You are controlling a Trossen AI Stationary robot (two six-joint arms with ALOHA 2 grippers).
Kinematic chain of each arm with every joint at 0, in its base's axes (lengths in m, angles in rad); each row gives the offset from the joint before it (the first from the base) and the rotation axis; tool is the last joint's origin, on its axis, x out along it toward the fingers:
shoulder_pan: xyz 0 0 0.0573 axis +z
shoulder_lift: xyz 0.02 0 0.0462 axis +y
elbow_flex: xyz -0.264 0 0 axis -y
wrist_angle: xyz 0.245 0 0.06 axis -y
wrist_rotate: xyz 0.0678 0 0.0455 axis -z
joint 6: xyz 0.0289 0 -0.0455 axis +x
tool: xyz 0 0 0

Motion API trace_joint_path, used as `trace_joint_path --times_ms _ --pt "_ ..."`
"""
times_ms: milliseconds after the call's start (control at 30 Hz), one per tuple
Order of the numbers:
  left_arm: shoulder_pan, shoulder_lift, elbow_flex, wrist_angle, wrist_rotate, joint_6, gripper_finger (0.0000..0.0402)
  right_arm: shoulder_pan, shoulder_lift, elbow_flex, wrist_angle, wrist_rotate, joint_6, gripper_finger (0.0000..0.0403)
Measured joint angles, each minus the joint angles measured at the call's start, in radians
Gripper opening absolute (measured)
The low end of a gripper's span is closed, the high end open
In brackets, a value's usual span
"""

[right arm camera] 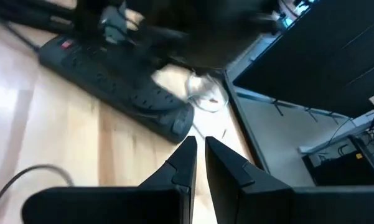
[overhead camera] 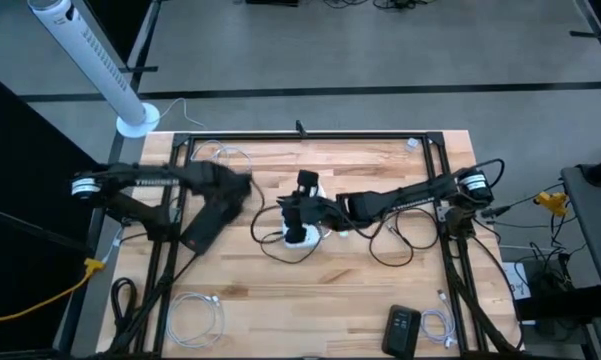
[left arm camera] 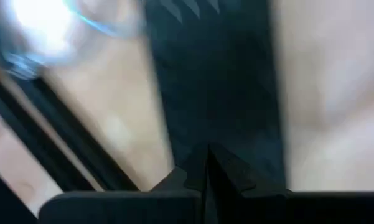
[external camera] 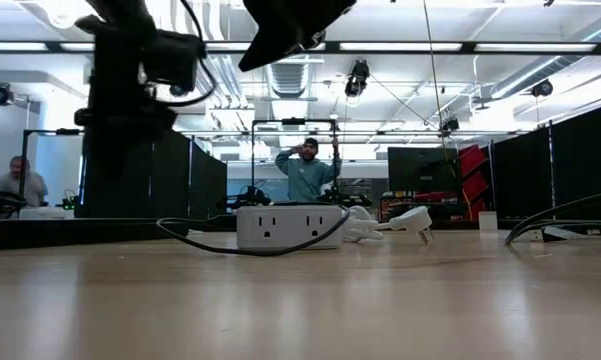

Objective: Insert USB
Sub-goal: Insert the blue charger cable into the top black outlet extension

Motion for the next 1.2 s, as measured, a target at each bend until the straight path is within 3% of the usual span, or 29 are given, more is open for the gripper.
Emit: trace_joint_path --times_ms 67,233,300,400,567,800,967,1200 --pt "0.116 0.004 0.028 0.039 0.006 0.044 0.0001 -0.017 0.0 0.0 0.026 -0.033 0.001 0.0018" --pt "0.391 0.035 0.065 0.156 0.184 0.179 0.0 -0.045 0.0 -0.008 0.03 -0.156 0.046 0.0018" --pt "0.466 0.049 0.068 0.211 0.194 0.231 0.0 -0.048 0.011 -0.01 0.05 -0.218 0.054 0.0018" --pt "0.538 0.065 0.078 0.277 0.193 0.29 0.0 -0.048 0.044 -0.012 0.046 -0.229 0.053 0.0018" --pt "0.602 0.123 0.124 0.312 0.144 0.284 0.0 -0.06 0.079 -0.014 0.07 -0.224 0.082 0.0018" --pt "0.642 0.324 0.299 0.186 0.003 0.396 0.0004 -0.074 0.084 -0.013 0.082 -0.223 0.1 0.0027" --pt "0.64 0.463 0.399 0.017 -0.024 0.565 0.0027 -0.074 0.084 -0.013 0.054 -0.224 0.099 0.0066" --pt "0.64 0.568 0.403 -0.122 -0.111 0.737 0.0049 -0.074 0.084 -0.013 -0.026 -0.224 0.107 0.0127"
